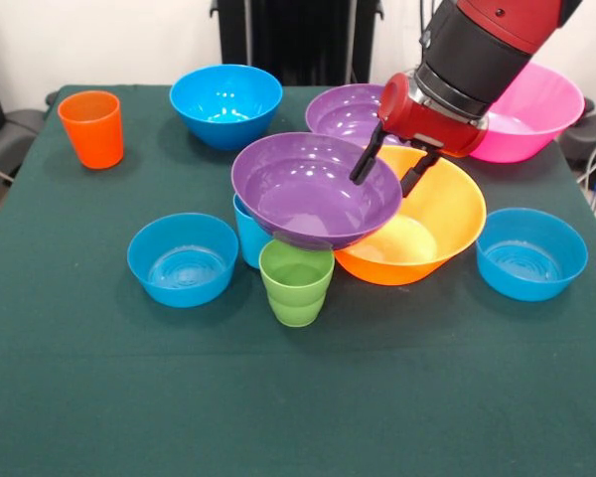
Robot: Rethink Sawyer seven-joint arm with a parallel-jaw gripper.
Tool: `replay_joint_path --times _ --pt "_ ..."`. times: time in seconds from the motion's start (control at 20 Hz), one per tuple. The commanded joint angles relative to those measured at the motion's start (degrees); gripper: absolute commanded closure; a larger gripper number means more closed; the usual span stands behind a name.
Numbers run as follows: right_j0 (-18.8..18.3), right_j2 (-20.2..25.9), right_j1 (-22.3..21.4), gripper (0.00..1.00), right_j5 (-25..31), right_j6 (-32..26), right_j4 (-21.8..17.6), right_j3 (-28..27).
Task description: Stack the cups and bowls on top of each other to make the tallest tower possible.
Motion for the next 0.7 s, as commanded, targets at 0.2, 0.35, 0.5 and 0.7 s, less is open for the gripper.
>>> replay_joint_path --times 0.2,0.35,0.5,0.7 --pt "-0.40 5.67 1.22 0.00 5.22 8.32 1.58 -2.61" --pt "-0.88 6.23 0.53 0.00 5.50 7.98 1.96 -2.33" --pt "-1.23 6.60 0.06 0.00 5.75 7.65 2.35 -2.29" --pt "-1.66 7.32 -0.53 0.00 4.97 7.61 2.96 -1.43"
